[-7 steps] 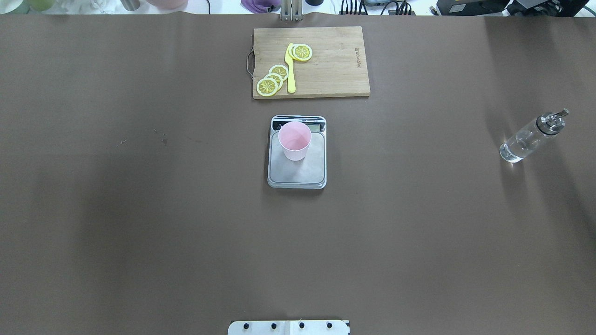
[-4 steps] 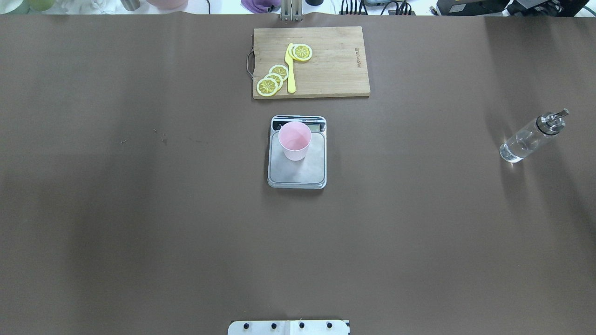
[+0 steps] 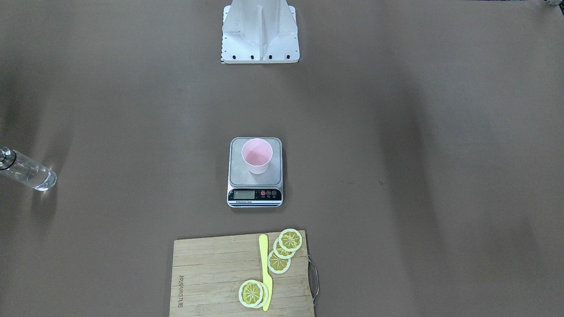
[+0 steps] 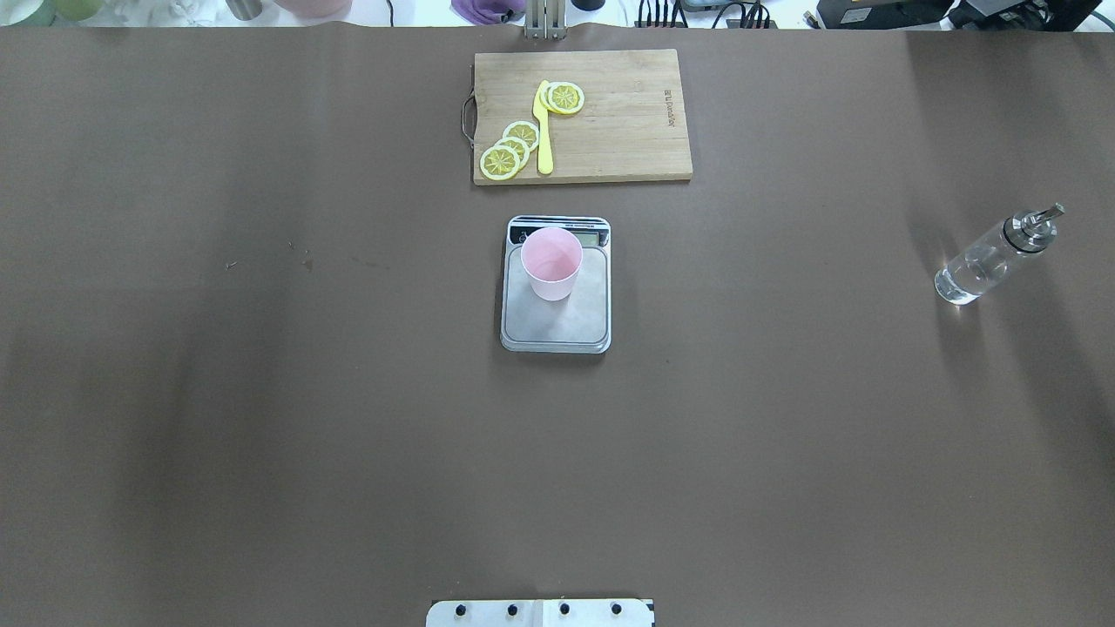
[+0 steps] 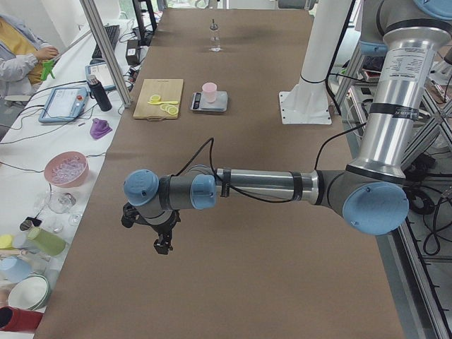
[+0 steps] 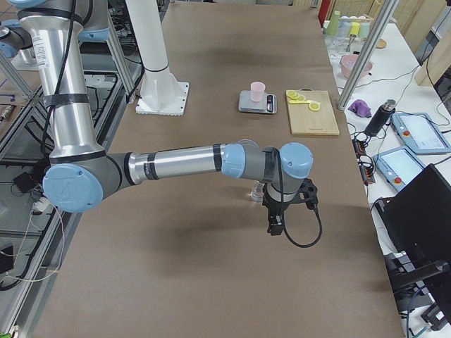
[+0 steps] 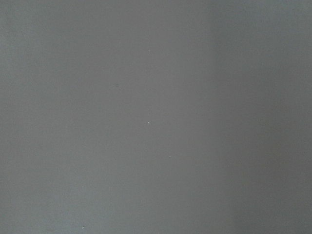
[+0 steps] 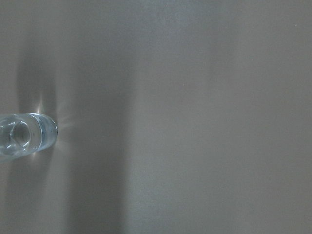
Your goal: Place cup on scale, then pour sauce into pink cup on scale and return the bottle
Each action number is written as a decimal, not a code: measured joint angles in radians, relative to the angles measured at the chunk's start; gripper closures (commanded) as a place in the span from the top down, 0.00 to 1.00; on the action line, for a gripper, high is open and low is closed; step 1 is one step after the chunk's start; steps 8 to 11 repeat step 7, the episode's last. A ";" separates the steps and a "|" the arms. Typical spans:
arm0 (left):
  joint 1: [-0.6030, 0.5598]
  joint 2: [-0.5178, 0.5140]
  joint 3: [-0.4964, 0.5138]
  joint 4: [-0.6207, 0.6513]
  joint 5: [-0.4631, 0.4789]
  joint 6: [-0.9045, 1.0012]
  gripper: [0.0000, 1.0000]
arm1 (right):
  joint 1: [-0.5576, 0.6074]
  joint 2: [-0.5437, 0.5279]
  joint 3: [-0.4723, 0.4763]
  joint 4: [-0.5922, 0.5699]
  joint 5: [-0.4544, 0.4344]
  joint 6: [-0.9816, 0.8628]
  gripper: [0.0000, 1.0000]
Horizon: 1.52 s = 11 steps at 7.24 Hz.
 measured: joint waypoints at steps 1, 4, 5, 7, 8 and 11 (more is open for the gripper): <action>0.000 0.006 -0.014 -0.001 0.000 0.000 0.98 | 0.000 -0.008 0.014 0.018 -0.014 0.001 1.00; -0.001 0.005 -0.030 -0.001 -0.001 0.000 0.98 | -0.001 0.005 0.029 0.028 -0.027 0.001 1.00; -0.001 0.003 -0.034 -0.002 -0.001 0.000 0.98 | -0.001 0.004 0.030 0.029 -0.023 0.001 1.00; -0.001 0.004 -0.049 -0.003 -0.001 0.000 0.98 | -0.001 0.003 0.033 0.030 -0.018 0.002 1.00; -0.001 0.004 -0.049 -0.003 -0.001 0.000 0.98 | -0.001 0.003 0.033 0.030 -0.018 0.002 1.00; -0.001 0.004 -0.049 -0.003 -0.001 0.000 0.98 | -0.001 0.003 0.033 0.030 -0.018 0.002 1.00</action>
